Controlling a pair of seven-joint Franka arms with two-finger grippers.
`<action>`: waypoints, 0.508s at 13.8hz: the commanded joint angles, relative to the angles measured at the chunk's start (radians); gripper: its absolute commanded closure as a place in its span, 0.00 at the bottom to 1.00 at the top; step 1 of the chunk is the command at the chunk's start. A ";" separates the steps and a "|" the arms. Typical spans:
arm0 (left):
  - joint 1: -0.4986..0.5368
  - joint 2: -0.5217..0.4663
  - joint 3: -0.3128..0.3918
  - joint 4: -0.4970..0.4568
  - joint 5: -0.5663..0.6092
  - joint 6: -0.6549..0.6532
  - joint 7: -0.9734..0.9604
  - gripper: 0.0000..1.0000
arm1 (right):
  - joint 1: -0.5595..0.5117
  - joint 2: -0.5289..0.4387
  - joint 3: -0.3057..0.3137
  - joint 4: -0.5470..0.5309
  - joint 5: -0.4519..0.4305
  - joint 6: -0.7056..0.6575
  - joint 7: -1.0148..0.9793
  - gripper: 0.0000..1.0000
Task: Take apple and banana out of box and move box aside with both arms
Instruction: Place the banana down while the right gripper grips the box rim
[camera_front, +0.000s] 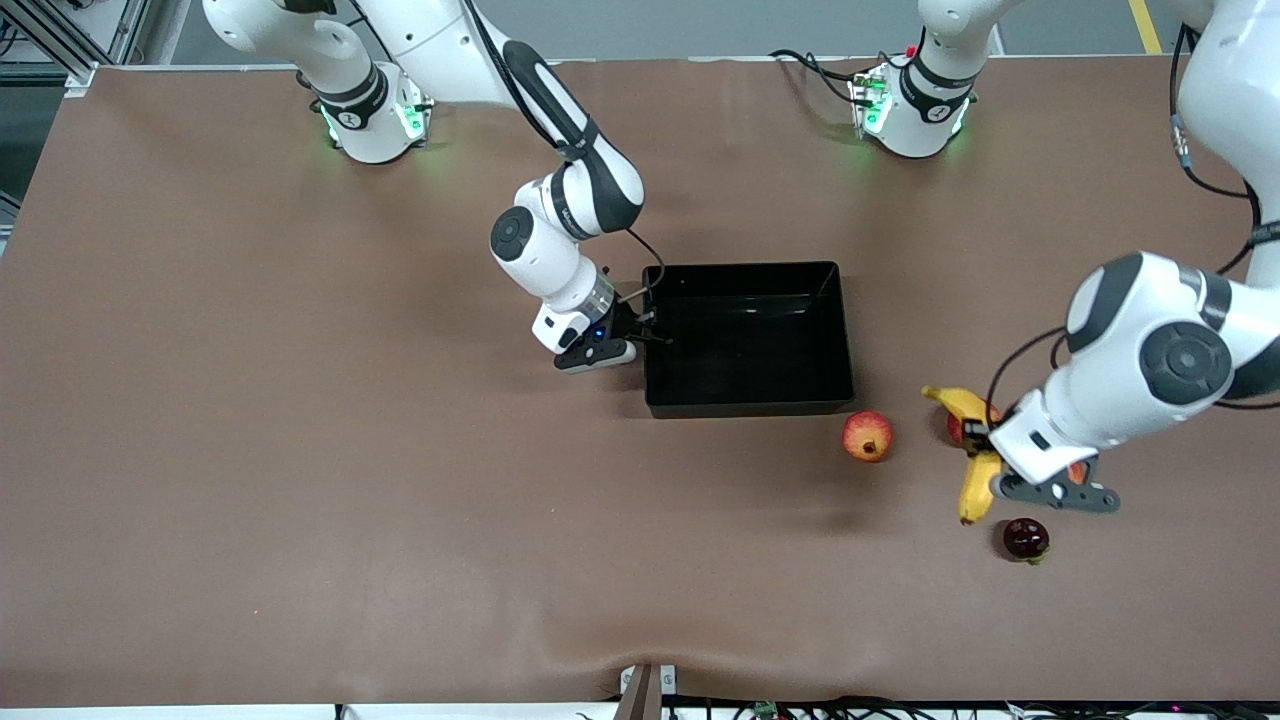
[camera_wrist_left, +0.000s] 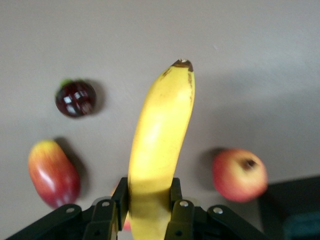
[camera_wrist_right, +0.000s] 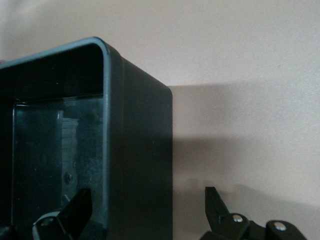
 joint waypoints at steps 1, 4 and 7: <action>-0.137 0.047 0.141 0.099 -0.009 0.062 0.030 1.00 | 0.010 -0.007 -0.013 0.011 0.022 -0.006 0.015 0.91; -0.197 0.102 0.226 0.148 -0.011 0.134 0.023 1.00 | 0.006 -0.010 -0.013 0.011 0.022 -0.010 0.063 1.00; -0.196 0.148 0.247 0.148 -0.009 0.205 0.017 1.00 | -0.004 -0.034 -0.016 -0.014 0.020 -0.013 0.055 1.00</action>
